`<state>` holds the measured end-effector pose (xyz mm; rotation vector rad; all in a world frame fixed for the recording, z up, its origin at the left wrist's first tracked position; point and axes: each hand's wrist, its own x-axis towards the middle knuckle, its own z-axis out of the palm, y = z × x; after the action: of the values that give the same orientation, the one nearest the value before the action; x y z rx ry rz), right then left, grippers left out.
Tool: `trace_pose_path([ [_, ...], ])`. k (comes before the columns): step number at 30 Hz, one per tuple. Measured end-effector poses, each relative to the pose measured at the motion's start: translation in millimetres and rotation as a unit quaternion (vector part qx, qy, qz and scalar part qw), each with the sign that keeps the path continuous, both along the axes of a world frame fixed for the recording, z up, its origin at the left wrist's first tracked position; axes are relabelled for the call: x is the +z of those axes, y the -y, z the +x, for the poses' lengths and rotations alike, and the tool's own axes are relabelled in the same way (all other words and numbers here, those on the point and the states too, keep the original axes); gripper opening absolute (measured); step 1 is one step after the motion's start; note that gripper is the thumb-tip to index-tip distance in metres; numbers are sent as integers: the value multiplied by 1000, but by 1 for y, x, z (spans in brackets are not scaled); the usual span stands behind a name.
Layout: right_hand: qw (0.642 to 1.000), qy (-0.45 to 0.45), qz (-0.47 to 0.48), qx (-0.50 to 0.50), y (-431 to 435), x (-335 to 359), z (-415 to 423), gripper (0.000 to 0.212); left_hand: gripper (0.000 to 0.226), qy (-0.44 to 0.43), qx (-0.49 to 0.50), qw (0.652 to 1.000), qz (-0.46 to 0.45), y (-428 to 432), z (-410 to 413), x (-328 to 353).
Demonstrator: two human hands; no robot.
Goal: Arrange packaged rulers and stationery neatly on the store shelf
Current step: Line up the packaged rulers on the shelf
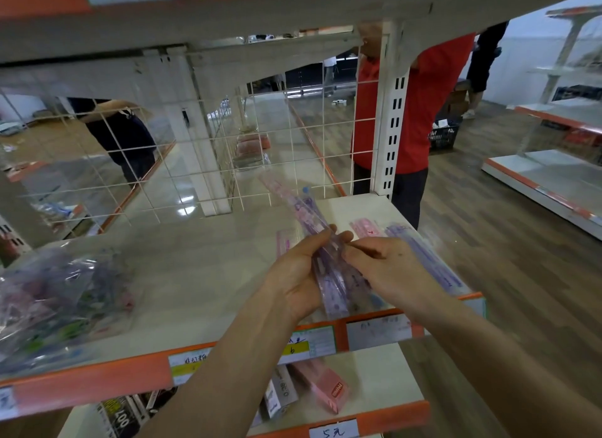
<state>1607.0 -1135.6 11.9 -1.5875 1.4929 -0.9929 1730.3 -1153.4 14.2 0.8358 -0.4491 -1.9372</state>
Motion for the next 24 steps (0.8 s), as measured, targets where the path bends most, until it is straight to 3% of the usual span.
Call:
trace_pose_path([
  [4,999,46,-10,-10,1,0,-6,21,18,-10,-9,1000,-12,1,1,0],
  [8,997,80,4,-24,2,-3,-16,21,20,32,2,999,-28,1,4,-2],
  [17,992,123,28,-1,-3,-7,-23,11,14,72,48,996,12,7,9,-5],
  [18,996,93,7,-15,-4,-7,-23,10,14,75,52,996,8,8,10,-4],
  [20,992,-66,-87,-59,-7,-10,-22,7,11,72,58,996,5,8,10,-3],
  [22,936,-254,-228,-88,-9,-14,-19,3,9,61,53,997,-1,8,8,-1],
  [24,879,-347,-321,-65,-12,-17,-12,7,12,49,39,998,-14,6,5,1],
])
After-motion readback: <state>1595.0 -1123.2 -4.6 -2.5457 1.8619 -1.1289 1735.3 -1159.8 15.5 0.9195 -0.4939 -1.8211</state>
